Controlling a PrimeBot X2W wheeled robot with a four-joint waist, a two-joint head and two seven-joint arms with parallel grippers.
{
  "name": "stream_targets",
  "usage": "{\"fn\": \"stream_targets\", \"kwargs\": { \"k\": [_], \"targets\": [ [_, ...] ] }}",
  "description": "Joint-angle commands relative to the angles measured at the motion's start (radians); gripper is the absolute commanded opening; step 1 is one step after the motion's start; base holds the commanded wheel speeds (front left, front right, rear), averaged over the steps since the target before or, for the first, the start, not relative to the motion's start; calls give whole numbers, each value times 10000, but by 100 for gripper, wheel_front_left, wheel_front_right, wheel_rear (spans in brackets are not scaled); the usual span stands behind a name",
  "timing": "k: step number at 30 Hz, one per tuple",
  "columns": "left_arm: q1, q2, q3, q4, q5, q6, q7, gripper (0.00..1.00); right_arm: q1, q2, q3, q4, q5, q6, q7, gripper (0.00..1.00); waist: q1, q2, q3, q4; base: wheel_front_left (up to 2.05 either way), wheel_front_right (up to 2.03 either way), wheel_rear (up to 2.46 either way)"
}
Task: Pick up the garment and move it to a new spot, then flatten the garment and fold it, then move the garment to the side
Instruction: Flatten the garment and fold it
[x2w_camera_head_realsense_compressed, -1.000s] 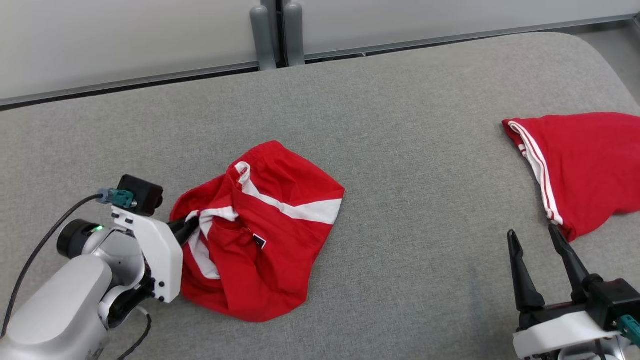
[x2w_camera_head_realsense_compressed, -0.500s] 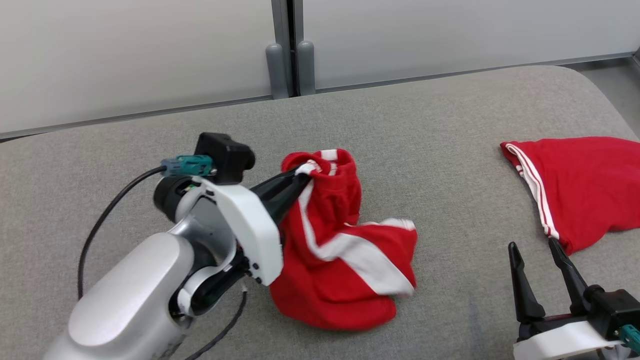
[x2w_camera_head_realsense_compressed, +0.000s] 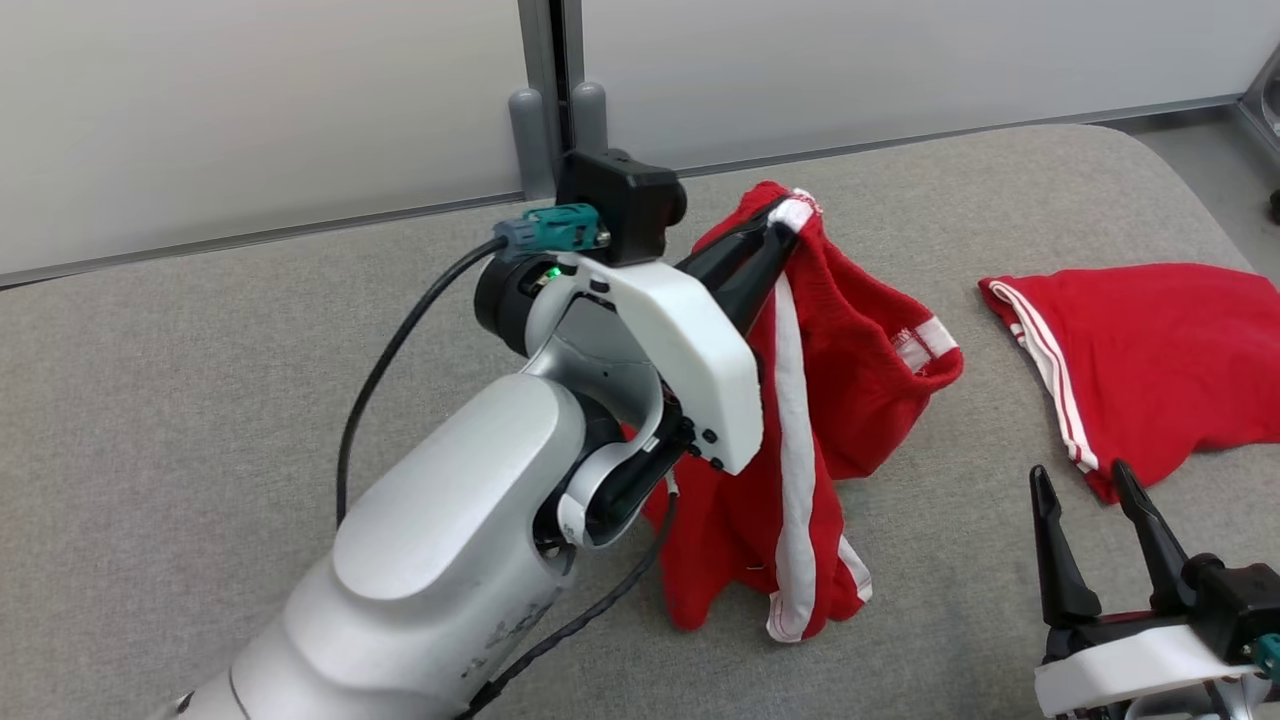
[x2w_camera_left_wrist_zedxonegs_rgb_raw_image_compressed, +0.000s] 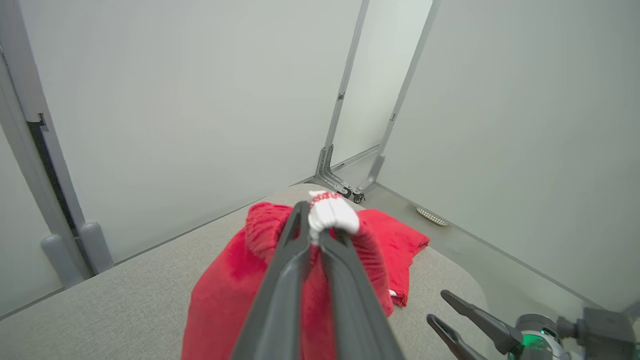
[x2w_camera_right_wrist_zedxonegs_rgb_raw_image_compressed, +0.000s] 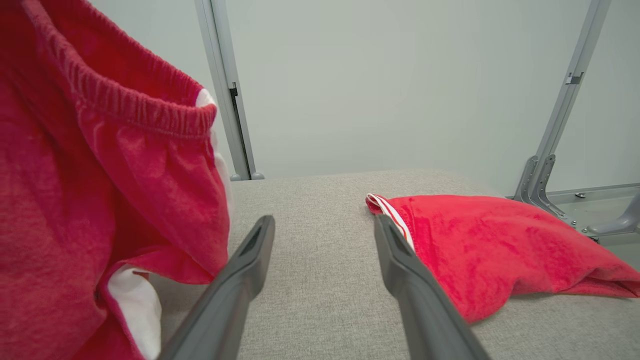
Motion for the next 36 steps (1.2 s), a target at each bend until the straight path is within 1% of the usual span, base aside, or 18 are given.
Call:
{"fn": "stream_targets", "kwargs": {
  "k": [1, 4, 7, 13, 17, 19, 20, 23, 27, 29, 31, 34, 36],
  "targets": [
    [-322, -93, -136, 189, 74, -93, -45, 0, -39, -52, -46, 26, 84, -2, -2, 100, 0, 0, -2, -28, 0, 0, 0],
    [-648, -254, -394, 494, 154, -57, -63, 0, 19, -52, -94, 38, 98, -2, -2, 100, 0, 0, -24, -12, 0, 0, 0],
    [-888, -343, -406, 672, 72, 45, -110, 0, 103, -52, -96, 78, 124, -2, -2, 100, 0, 0, -59, 55, 0, 0, 0],
    [-1474, -467, 62, 1253, -815, 764, -540, 0, 117, -53, 14, 161, 119, -2, -2, 100, 0, 0, -139, 300, 0, 0, 0],
    [-1406, -438, 205, 1854, -1367, 1364, -1168, 0, 67, -52, 75, 225, 82, -2, -2, 100, 0, 0, -209, 485, 0, 0, 0],
    [-944, -436, 325, 2382, -1510, 1541, -1383, 0, 29, -53, 113, 231, 95, -2, -2, 100, 0, 0, -228, 547, 0, 0, 0],
    [-696, -348, 454, 2648, -1582, 1621, -1514, 0, 26, -53, 111, 217, 98, -2, -2, 100, 0, 0, -220, 591, 0, 0, 0],
    [310, 135, 972, 3175, -1930, 1750, -2003, 0, 80, -52, 128, 180, 85, -2, -2, 100, 0, 0, -203, 692, 0, 0, 0],
    [2408, 864, 1871, 3483, -2656, 1868, -2707, 0, 260, -50, 65, 164, 83, -2, -2, 100, 0, 0, -111, 847, 0, 0, 0],
    [3520, 1230, 2320, 3495, -3019, 1796, -3069, 0, 324, -50, 52, 194, 27, -2, -2, 100, 0, 0, -66, 946, 0, 0, 0],
    [4574, 1440, 2678, 3414, -3438, 1675, -3304, 0, 378, -53, 20, 220, -19, -2, -2, 100, 0, 0, -53, 1062, 0, 0, 0],
    [5935, 1503, 3153, 3116, -4143, 1370, -3440, 0, 420, -53, -20, 220, -83, -2, -2, 100, 0, 0, -22, 1247, 0, 0, 0],
    [6677, 1508, 3147, 2855, -4458, 1134, -3259, 0, 434, -50, -18, 233, -163, -2, -2, 100, 0, 0, -30, 1390, 0, 0, 0]
  ]
}}
